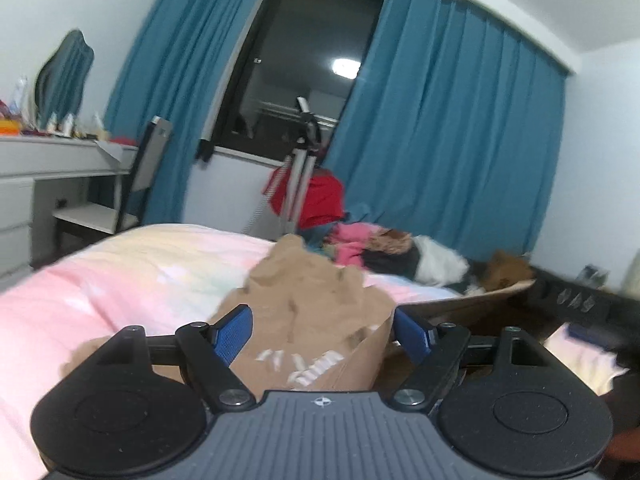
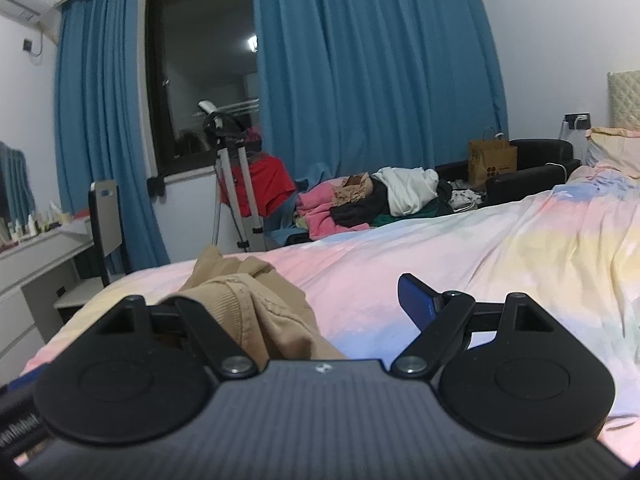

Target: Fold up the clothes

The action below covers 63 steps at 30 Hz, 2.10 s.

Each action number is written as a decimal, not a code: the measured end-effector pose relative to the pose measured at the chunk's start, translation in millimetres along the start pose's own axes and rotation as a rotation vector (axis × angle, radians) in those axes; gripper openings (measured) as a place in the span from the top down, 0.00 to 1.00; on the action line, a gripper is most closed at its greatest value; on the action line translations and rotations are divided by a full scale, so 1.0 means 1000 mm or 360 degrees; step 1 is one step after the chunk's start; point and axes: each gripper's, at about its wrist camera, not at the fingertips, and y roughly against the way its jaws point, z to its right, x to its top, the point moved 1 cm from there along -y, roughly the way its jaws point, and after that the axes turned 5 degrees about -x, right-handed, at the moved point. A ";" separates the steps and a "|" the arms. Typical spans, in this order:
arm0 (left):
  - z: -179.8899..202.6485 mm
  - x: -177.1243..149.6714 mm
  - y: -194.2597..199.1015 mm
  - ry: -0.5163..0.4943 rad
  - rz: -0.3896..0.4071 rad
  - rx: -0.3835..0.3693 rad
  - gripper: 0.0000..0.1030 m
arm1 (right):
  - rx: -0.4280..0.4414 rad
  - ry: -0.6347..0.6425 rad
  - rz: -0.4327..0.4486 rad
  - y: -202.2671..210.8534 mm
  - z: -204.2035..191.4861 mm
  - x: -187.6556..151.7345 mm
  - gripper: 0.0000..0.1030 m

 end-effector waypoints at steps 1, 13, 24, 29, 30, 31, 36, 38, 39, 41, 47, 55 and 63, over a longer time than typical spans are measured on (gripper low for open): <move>0.000 -0.001 -0.001 -0.0008 -0.0034 0.0012 0.22 | -0.0006 -0.0009 0.0015 0.001 0.001 0.001 0.21; -0.039 0.025 0.032 0.0132 -0.0193 0.0457 0.25 | -0.0215 -0.0033 0.0066 -0.009 0.009 0.000 0.21; -0.011 0.024 0.028 0.0023 -0.0214 -0.0144 0.22 | -0.0072 -0.0067 -0.0028 -0.008 0.006 -0.001 0.21; 0.031 0.006 0.019 -0.0125 -0.0210 -0.0368 0.19 | -0.0024 -0.0074 -0.0024 -0.001 0.005 0.002 0.21; 0.034 0.005 0.015 -0.0090 -0.0219 -0.0372 0.19 | -0.0020 -0.0070 -0.0019 0.001 0.004 0.002 0.21; 0.035 0.004 0.011 -0.0043 -0.0231 -0.0368 0.19 | -0.0019 -0.0067 -0.0011 0.002 0.004 0.002 0.21; 0.023 0.005 -0.003 0.0157 -0.0187 -0.0257 0.19 | -0.0005 -0.0060 0.0033 0.009 -0.001 0.002 0.21; 0.012 0.008 -0.004 0.0240 -0.0166 -0.0220 0.19 | -0.0008 -0.0053 0.0057 0.011 -0.003 0.002 0.21; 0.007 0.010 -0.002 0.0288 -0.0152 -0.0222 0.19 | -0.0010 -0.0049 0.0069 0.012 -0.004 0.002 0.21; -0.005 0.013 0.004 0.0386 -0.0124 -0.0225 0.19 | -0.0018 -0.0038 0.0091 0.013 -0.005 0.002 0.21; -0.022 0.012 0.006 0.0455 -0.0177 -0.0078 0.19 | -0.0021 -0.0064 0.0116 0.015 -0.002 0.002 0.21; 0.005 -0.005 0.008 0.0060 -0.0374 0.0128 0.16 | -0.0054 -0.0036 0.0223 0.022 -0.002 0.004 0.21; -0.012 0.003 0.032 0.0110 -0.0334 0.0358 0.18 | -0.0147 -0.0068 0.0184 0.010 0.010 0.004 0.20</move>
